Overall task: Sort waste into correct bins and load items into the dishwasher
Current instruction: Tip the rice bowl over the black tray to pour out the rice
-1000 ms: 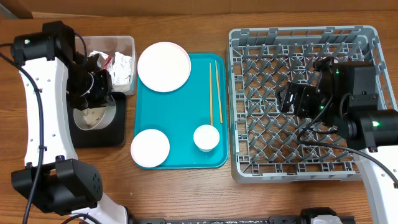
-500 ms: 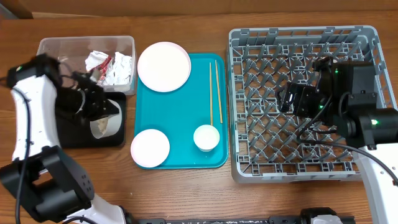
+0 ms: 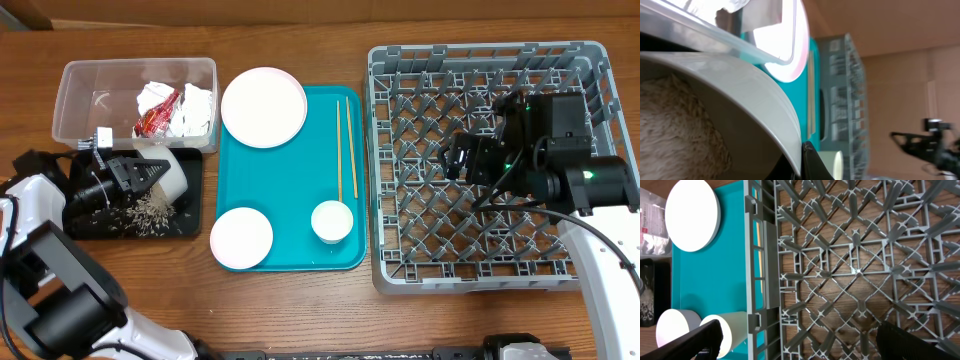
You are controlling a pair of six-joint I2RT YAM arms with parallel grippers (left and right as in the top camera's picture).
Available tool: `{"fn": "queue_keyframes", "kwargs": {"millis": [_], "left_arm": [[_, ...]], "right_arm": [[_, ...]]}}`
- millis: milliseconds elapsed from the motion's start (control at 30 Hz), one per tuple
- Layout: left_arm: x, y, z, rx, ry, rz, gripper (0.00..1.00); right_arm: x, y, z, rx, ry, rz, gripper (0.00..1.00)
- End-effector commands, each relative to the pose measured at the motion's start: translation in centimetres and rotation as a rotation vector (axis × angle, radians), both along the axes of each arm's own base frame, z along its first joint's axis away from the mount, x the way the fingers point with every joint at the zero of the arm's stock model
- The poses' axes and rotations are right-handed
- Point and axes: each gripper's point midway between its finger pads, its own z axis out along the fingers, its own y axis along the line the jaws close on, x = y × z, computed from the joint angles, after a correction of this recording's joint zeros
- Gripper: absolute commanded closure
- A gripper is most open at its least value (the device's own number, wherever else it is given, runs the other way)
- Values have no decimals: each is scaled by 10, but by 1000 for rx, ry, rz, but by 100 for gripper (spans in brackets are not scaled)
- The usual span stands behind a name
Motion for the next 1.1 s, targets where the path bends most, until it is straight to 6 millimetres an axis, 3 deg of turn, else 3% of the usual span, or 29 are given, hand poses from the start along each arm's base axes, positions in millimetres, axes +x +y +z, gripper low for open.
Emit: {"fn": "queue_keyframes", "kwargs": {"millis": [0,133,233,500,867,1000,1067], "left_arm": [[8,2,13,-224,-109,35,96],[11,9,19,-405,-112,84,96],[11,14,12,-504,2,126,96],[7,26,12,-649,174,201,96],[5,37,12,-760,301,260,96],[8,40,16,-741,276,254,96],[13,44,19,-657,177,230,96]], "right_arm": [[3,-1,7,2,-18,-3,0],[3,-1,7,2,-17,-3,0],[3,-1,7,2,-17,-3,0],[3,-1,7,2,-17,-3,0],[2,-1,6,2,-14,-4,0],[2,-1,6,2,-14,-3,0],[2,-1,6,2,-14,-4,0]]}}
